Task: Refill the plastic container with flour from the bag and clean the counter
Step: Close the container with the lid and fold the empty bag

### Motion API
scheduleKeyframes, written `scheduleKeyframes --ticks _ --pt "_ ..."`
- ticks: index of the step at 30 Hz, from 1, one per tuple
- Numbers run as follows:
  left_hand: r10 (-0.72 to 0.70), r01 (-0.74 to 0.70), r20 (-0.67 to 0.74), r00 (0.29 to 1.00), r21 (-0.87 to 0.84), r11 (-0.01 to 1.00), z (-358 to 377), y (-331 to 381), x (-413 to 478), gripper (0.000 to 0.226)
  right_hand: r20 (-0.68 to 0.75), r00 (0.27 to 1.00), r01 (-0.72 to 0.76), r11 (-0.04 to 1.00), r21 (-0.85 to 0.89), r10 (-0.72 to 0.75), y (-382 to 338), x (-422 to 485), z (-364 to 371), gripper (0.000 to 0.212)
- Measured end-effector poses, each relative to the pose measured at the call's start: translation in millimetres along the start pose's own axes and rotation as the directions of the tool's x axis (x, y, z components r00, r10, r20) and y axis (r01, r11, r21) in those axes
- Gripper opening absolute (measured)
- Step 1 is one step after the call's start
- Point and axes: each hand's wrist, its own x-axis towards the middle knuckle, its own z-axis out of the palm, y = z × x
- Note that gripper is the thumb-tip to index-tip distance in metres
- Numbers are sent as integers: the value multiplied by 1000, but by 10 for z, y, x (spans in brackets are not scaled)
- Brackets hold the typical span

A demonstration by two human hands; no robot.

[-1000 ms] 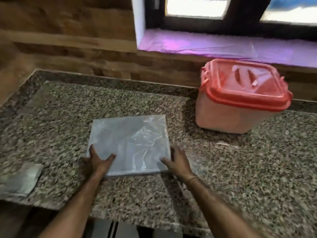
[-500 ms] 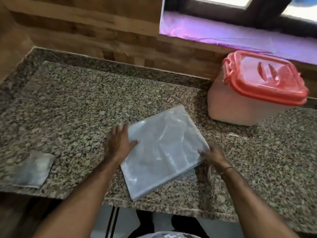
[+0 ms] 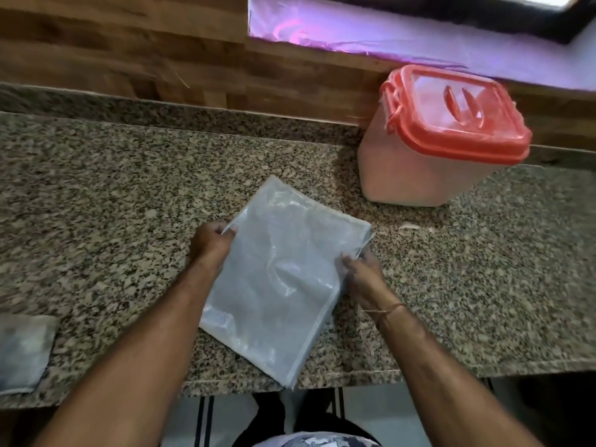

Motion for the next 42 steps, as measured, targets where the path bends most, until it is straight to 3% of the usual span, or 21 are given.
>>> scheduleKeyframes --ticks 4,8,10,13,15,19,22,26,31,35,37,39,42 --pt "-71 69 -9 997 -153 986 -19 -107 -51 46 98 993 -30 932 -361 70 165 -112 51 27" --pt "-138 136 11 990 -261 956 -122 -210 -80 34 9 999 -39 899 -435 48 260 -42 4 24" --pt "-150 143 5 989 -323 935 -216 -210 -128 24 48 995 -56 908 -415 83 189 -40 -17 28" --pt "-120 117 14 993 -337 934 -353 -248 -239 35 71 993 -70 942 -327 98 42 -67 -2 30" --pt "-101 108 37 994 -357 928 -442 -232 -309 30 86 994 -51 973 -225 72 -108 -51 24 25" --pt "-25 21 -6 1000 -384 923 -615 95 -420 21 190 976 121 990 -69 -106 -632 -112 116 14" --pt "19 -52 -76 997 -464 884 -756 373 -568 19 260 934 247 969 19 -243 -1022 -187 219 23" --pt "36 -114 -164 986 -496 861 -792 417 -789 31 310 912 288 958 -13 -270 -1159 -218 237 28" --pt "14 -48 -152 988 -224 973 -534 -32 -1261 32 353 924 233 947 -220 -145 -635 -132 -127 28" --pt "-73 75 -88 993 18 997 -258 -741 -1530 41 334 939 239 843 -481 -76 -13 -74 -519 32" --pt "-124 136 -88 988 147 980 -123 -914 -1647 42 322 942 278 751 -599 -92 187 4 -640 42" --pt "-36 97 -167 985 370 924 -2 -912 -1729 47 344 932 330 673 -663 -118 228 53 -707 48" --pt "192 -105 -67 979 644 758 136 -755 -1701 98 388 909 399 593 -699 -153 175 101 -797 49"
